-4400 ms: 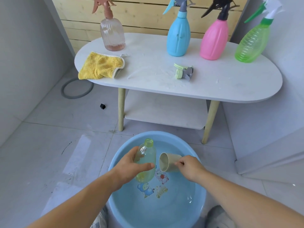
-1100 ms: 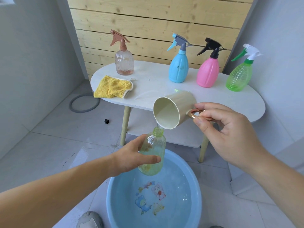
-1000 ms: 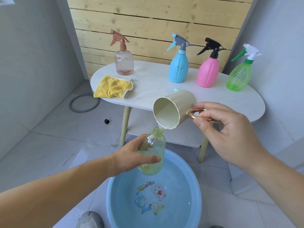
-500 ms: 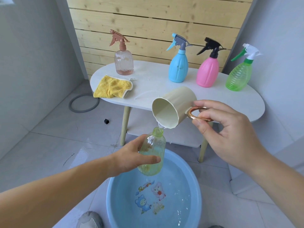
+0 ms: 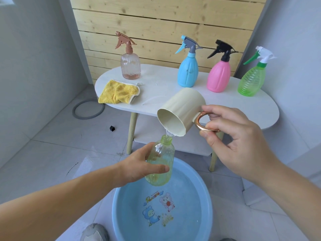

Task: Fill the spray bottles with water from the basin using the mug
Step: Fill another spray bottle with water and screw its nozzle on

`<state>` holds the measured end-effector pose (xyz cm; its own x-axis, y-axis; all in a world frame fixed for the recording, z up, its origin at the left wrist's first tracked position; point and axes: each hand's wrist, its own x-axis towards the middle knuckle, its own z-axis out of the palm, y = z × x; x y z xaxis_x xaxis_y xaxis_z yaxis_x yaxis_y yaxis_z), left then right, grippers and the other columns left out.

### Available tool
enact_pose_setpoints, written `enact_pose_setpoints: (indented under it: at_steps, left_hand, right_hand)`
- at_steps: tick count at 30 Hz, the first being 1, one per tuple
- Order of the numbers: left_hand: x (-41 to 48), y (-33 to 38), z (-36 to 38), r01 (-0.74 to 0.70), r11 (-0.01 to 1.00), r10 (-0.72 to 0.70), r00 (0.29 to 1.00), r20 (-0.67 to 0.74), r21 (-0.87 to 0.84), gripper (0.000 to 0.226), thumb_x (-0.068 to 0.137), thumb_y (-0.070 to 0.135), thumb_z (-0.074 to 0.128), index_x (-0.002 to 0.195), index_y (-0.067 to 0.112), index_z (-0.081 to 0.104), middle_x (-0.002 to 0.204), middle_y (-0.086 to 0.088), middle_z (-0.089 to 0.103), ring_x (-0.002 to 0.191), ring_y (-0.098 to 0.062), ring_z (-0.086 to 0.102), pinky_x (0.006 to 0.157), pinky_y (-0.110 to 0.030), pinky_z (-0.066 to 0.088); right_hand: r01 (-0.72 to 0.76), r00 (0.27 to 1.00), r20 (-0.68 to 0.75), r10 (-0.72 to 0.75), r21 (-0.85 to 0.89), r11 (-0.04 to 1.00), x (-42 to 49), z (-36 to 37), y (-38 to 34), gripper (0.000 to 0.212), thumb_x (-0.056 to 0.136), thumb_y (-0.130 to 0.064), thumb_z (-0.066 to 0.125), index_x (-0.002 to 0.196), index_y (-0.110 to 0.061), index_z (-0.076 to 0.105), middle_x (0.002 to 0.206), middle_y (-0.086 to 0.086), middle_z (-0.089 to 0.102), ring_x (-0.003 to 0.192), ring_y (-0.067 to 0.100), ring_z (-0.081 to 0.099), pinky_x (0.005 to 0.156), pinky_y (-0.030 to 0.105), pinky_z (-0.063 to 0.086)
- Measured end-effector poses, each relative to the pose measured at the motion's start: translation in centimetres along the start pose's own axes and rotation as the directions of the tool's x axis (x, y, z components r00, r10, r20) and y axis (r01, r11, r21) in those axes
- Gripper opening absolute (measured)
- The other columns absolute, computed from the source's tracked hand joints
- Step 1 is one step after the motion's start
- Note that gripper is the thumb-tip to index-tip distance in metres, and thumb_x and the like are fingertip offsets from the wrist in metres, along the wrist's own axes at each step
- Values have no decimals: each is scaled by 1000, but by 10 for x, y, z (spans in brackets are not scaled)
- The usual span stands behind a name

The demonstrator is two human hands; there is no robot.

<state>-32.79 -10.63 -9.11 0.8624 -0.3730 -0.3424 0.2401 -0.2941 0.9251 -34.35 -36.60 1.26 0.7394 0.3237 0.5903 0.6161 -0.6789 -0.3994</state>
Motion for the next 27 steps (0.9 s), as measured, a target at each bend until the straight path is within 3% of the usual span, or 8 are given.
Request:
enact_pose_setpoints:
  at_steps: [10,13,15,17,18,22,27]
  left_hand:
    - [-1,1,0,3,1000,-3,1000,-8,2,69,69,40,86,131,45,57,123,8,69,110,-8,70,91,-30,59]
    - [-1,0,-1,5,1000,-5,1000,-5,7,73,69,41,87,135,44,56,126,8,68,113,-8,69,93,-31,59]
    - [-2,-2,-2,8,1000,-8,1000,-8,10,73,69,41,87,135,43,56,125,10,69,114,-10,68,98,-37,59]
    - [-3,-5,-3,11,1000,-11,1000,-24,20,70,69,40,87,132,43,58,121,11,71,113,-9,69,100,-38,58]
    - [-3,-7,-4,16,1000,-15,999,-32,24,69,69,39,87,132,42,59,119,12,72,112,-9,69,100,-38,58]
    - [-6,-19,-8,76,996,-75,996,-38,49,71,67,38,88,131,43,58,118,10,72,108,-7,71,96,-34,60]
    - [-10,-34,-7,133,988,-132,991,-21,79,69,62,39,90,124,40,60,118,10,72,105,-3,71,95,-29,59]
  right_hand:
    - [184,983,18,-183,-109,977,-1,6,4,23,93,-25,61,86,-7,73,130,8,62,106,30,58,93,37,48]
    - [65,998,21,-64,-53,997,-5,12,5,22,93,-28,61,86,-11,73,129,2,64,109,23,59,97,30,46]
    - [-164,986,27,162,101,981,-7,17,0,15,94,-26,64,87,-18,75,122,-7,67,111,8,62,97,19,44]
    - [-406,914,106,393,290,866,-9,22,-4,14,96,-24,64,87,-24,75,105,-15,73,101,-3,65,88,11,45]
    - [-494,868,148,473,348,797,-11,26,-3,16,96,-26,63,85,-28,74,97,-15,75,94,-2,67,84,13,48]
    - [-690,708,230,668,428,584,-27,57,23,28,96,-35,62,76,-19,74,88,16,73,90,38,69,92,52,54]
    - [-874,464,433,772,365,321,-57,113,62,31,95,-33,65,80,-8,74,90,21,73,73,20,63,96,54,53]
